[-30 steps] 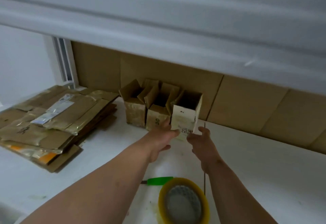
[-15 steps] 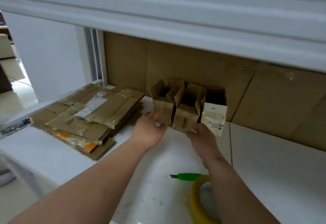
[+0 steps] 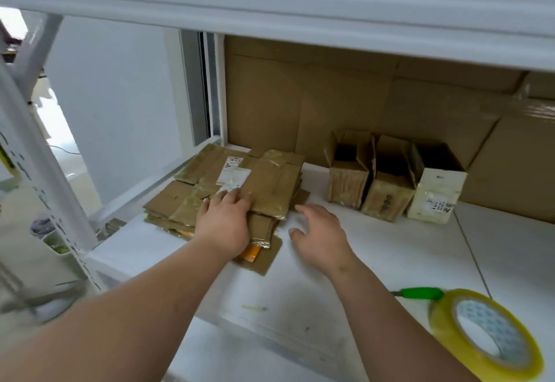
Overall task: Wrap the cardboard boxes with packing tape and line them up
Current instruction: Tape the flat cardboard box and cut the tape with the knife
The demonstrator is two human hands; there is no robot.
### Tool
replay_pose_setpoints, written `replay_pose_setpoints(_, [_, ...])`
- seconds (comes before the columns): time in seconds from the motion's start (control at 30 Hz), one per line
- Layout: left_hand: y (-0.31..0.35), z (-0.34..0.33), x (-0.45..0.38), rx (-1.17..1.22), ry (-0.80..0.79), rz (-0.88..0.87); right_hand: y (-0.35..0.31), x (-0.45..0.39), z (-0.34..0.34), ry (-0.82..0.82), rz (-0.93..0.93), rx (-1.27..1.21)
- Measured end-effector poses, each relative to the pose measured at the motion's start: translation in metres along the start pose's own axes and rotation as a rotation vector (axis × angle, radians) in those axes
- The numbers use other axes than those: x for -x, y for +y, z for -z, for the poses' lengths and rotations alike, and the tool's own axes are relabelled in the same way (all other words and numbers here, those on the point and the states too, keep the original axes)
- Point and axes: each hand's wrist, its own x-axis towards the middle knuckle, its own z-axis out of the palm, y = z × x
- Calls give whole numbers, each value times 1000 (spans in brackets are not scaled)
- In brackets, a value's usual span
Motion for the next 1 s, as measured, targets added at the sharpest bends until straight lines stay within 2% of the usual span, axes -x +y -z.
replay_pose_setpoints(0.2, [-17,-8,-17,20,23,-23,-18,13,-26,33,-50,-24])
replay_pose_setpoints(0.33, [-19,-4,-25,-68,106,-44,-25,17,-31,64,-89,-90])
replay_pose_setpoints(0.47, [-25,-2,-30,-3,253,-82,-28,15,-32,93,-92,-156])
replay_pose_setpoints(0.63, [-25,19,-34,357,551,-88,-33,16,-30,138,-158,-244])
replay_pose_setpoints(0.73, [-23,37,-33,531,652,-138,-33,18,-27,185,-159,-299])
replay_pose_setpoints(0.9, [1,60,1,945,630,-97,-20,25,-7,357,-226,-500])
replay_pose_setpoints(1.0, [14,59,22,1206,507,3,-5,38,12,519,-250,-606])
